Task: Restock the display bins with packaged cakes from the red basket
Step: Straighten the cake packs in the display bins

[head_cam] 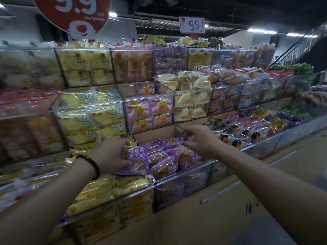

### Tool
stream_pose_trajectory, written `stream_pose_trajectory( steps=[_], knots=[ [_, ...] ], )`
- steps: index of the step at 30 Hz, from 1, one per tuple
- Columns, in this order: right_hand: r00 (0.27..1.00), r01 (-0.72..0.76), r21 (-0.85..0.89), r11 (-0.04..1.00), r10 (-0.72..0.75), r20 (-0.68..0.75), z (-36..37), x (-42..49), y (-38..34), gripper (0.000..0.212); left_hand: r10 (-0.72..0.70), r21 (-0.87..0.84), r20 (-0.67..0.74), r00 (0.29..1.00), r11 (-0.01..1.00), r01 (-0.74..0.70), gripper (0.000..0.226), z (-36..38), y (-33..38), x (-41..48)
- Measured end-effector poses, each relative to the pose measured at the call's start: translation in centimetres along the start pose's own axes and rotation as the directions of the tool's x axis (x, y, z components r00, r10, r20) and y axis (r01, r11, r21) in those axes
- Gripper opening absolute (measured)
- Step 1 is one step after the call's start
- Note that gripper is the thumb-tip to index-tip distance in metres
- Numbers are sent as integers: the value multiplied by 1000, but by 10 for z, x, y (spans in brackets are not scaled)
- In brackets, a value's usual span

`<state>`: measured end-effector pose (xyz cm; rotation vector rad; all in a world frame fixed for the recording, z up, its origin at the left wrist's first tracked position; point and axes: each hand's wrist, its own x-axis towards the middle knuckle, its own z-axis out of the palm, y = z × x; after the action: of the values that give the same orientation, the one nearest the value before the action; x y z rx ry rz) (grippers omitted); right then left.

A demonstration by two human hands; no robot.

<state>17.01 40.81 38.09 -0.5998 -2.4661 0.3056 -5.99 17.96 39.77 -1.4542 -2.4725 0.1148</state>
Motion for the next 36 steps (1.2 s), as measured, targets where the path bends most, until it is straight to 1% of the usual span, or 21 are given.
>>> stream_pose_trajectory(
  steps=[1, 3, 4, 5, 7, 9, 10, 11, 12, 14, 16, 18, 19, 21, 23, 25, 28, 30, 32, 34, 36],
  knots=[
    [1000, 6, 20, 1000, -6, 2, 0, 0, -5, 26, -12, 31, 13, 1000, 999, 12, 75, -5, 0, 1],
    [999, 15, 83, 996, -18, 38, 0, 0, -17, 32, -3, 88, 38, 999, 996, 0, 63, -17, 2, 2],
    [997, 20, 127, 992, -29, 70, 0, -1, -26, 38, 15, 72, 41, 999, 997, -18, 57, -22, 2, 2],
    [994, 30, 166, 986, -46, 98, -1, -2, -34, 45, 40, 21, 33, 999, 999, -41, 51, -27, 3, 2],
    [988, 62, 235, 970, -93, 126, -6, -5, -52, 65, 86, -93, -1, 996, 992, -85, 43, -40, 11, 0],
    [980, 89, 286, 954, -136, 147, -13, -7, -66, 87, 118, -161, -41, 992, 979, -124, 46, -53, 25, -3],
    [974, 101, 290, 952, -154, 165, -17, -7, -71, 92, 130, -197, -61, 990, 970, -140, 47, -58, 34, -3],
    [969, 118, 270, 956, -170, 179, -20, -7, -75, 90, 139, -232, -77, 987, 961, -153, 48, -61, 43, -3],
    [967, 135, 226, 965, -178, 181, -23, -6, -77, 84, 147, -253, -93, 985, 953, -166, 48, -63, 53, -2],
    [974, 140, 102, 985, -156, 165, -27, -4, -74, 72, 153, -251, -125, 980, 951, -180, 46, -62, 70, 2],
    [983, 111, -3, 994, -109, 150, -28, -3, -63, 66, 153, -295, -101, 983, 939, -176, 43, -53, 84, 9],
    [986, 61, -39, 997, -54, 160, -22, -4, -49, 63, 149, -359, -48, 988, 920, -156, 40, -42, 97, 15],
    [985, 34, -52, 998, -25, 169, -17, -6, -44, 62, 147, -381, -34, 989, 912, -149, 42, -36, 103, 18],
    [986, -7, -90, 996, 22, 166, -3, -9, -36, 59, 152, -406, -28, 988, 902, -150, 53, -24, 111, 21],
    [983, -31, -131, 991, 54, 174, 10, -13, -29, 58, 167, -377, 0, 986, 913, -155, 59, -13, 116, 23],
    [966, -29, -136, 990, 63, 251, 19, -17, -23, 56, 185, -303, 35, 982, 938, -166, 59, -1, 117, 24],
    [930, -11, -79, 997, 39, 365, 25, -17, -18, 46, 180, -233, 43, 983, 958, -165, 48, 11, 118, 21],
    [916, -28, -60, 998, 50, 399, 27, -16, -23, 50, 172, -187, 28, 985, 969, -163, 41, 13, 116, 20],
    [933, -17, -111, 994, 55, 355, 29, -16, -29, 53, 153, -146, 25, 988, 978, -148, 38, 12, 115, 19],
    [969, 37, -210, 977, 16, 247, 32, -17, -35, 51, 134, -123, 29, 991, 984, -130, 32, 12, 116, 19],
    [984, 36, -242, 970, 8, 175, 39, -17, -38, 52, 122, -90, 9, 993, 989, -120, 23, 13, 119, 17]
  ],
)
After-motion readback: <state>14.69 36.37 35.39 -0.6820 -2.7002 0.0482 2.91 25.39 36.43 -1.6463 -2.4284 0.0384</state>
